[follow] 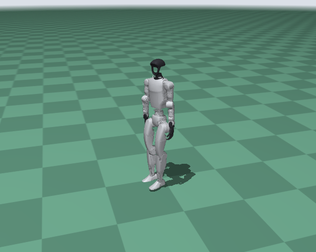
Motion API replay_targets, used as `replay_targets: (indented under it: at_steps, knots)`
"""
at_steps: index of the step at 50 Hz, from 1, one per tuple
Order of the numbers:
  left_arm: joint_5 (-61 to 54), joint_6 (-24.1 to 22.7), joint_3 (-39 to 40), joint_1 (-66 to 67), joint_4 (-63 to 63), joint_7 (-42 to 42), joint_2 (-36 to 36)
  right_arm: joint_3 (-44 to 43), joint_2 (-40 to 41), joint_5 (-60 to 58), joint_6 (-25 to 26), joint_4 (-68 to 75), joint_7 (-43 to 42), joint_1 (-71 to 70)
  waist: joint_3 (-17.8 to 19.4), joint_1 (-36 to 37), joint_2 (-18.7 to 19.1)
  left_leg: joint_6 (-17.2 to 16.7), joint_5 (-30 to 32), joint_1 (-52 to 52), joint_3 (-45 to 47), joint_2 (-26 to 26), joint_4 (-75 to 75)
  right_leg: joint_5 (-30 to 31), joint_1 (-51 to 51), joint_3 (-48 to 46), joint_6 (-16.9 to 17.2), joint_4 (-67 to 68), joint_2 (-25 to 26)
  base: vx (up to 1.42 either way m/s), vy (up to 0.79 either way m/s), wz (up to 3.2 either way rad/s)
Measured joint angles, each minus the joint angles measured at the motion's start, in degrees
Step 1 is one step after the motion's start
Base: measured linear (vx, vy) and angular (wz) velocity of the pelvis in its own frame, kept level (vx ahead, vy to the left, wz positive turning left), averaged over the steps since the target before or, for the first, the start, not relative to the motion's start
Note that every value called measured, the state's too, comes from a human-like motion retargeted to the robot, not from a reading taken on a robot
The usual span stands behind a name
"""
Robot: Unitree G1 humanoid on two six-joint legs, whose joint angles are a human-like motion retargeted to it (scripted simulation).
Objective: In place motions
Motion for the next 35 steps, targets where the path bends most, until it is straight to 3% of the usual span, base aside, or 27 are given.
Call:
replay_targets:
  at_steps: [2, 9, 18, 24, 35]
  knots:
    - [-0.68, -0.62, -3.28, -2.96, -1.55, -0.96, 0.76, -3.15, -1.02, 0.66, 1.06, 0.0, -1.83, 4.16, -0.69, -8.27, -0.03, -0.66, -0.29, 1.5, -8.16, -1.08, -1.18, -1.14, 0.86, -7.79, 0.85, 0.28, -1.85, 0.05, 0.09, 1.63]
    - [1.41, -2.28, -8.33, -7.57, -5.69, -10.59, 3.36, -9.35, -4.75, 2.7, 0.27, 0.0, -2.94, 11.28, -0.16, -12.02, 0.36, 0.11, 0.31, 0.99, -5.84, -0.89, -1.61, -0.48, -0.85, -5.71, 1.2, 1.62, -1.92, 0.01, 0.06, -0.19]
    - [2.53, -2.47, -8.75, -6.29, -6.77, -18.85, 3.98, -10.89, -3.44, 7.84, -2.24, -4.55, 0.22, 5.4, 2.26, -15.46, 0.88, -0.3, -0.37, 0.24, 2.58, 2.44, -2.1, 2.95, -6.55, 0.52, -0.77, 4.94, 0.73, -0.08, 0.03, -0.89]
    - [5.83, -1.36, -8.53, -4.6, -5.42, -18.22, 3.54, -6.18, 0.56, 7.99, -4.78, -12.75, 5.44, 2.76, 3.86, -18.42, 0.55, -0.7, -0.16, 0.0, 4.02, 3.93, -2.07, 0.57, -7.18, -3.0, -3.73, 6.54, 2.8, -0.13, -0.04, -0.23]
    - [6.72, -1.0, -6.31, -2.32, 0.58, -11.65, 4.19, 1.82, -1.14, -4.57, -6.76, -17.32, 3.04, 2.02, 1.93, -15.52, 0.58, -2.34, 0.48, -0.79, 4.83, 4.11, -1.89, -1.32, -3.17, -3.57, -3.38, 4.55, 2.96, -0.08, -0.06, -0.02]
